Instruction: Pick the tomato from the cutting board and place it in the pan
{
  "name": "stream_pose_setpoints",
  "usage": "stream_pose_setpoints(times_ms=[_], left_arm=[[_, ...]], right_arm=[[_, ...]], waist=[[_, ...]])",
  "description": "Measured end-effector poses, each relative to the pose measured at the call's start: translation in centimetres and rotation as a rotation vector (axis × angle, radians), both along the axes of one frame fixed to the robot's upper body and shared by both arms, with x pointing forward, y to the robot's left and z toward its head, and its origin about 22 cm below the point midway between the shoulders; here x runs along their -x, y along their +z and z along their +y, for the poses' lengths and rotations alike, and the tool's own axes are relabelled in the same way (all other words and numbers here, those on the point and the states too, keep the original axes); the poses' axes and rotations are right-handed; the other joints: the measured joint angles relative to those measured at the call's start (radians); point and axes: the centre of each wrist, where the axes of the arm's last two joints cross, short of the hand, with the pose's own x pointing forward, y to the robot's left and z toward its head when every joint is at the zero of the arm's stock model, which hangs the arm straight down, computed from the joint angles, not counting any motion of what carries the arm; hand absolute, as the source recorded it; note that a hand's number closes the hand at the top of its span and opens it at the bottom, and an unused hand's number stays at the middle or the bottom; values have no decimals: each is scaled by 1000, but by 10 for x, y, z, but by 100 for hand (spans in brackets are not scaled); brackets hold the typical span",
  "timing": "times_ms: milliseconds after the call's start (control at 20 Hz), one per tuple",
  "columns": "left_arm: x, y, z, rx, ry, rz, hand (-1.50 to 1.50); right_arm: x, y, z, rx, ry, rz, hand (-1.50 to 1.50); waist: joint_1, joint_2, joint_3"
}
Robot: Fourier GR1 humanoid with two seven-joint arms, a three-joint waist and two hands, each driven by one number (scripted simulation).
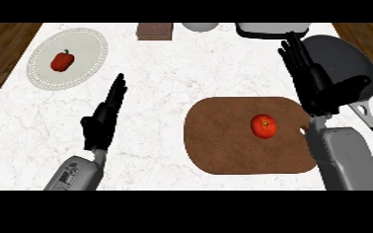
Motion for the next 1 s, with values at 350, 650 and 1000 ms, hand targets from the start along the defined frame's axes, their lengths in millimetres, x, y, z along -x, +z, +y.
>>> stream_pose_setpoints(times_ms=[350, 650, 1000], left_arm=[[-10, 37, 40, 43, 79, -13, 0], [-5, 51, 61, 84, 118, 38, 0], [-3, 62, 67, 102, 119, 40, 0]], right_arm=[[-11, 35, -32, -4, 203, -125, 150], [32, 14, -109, 262, 137, -211, -150], [60, 23, -169, 534, 151, -247, -150]], waist=[[12, 13, 8], [-10, 12, 10], [-7, 15, 9]])
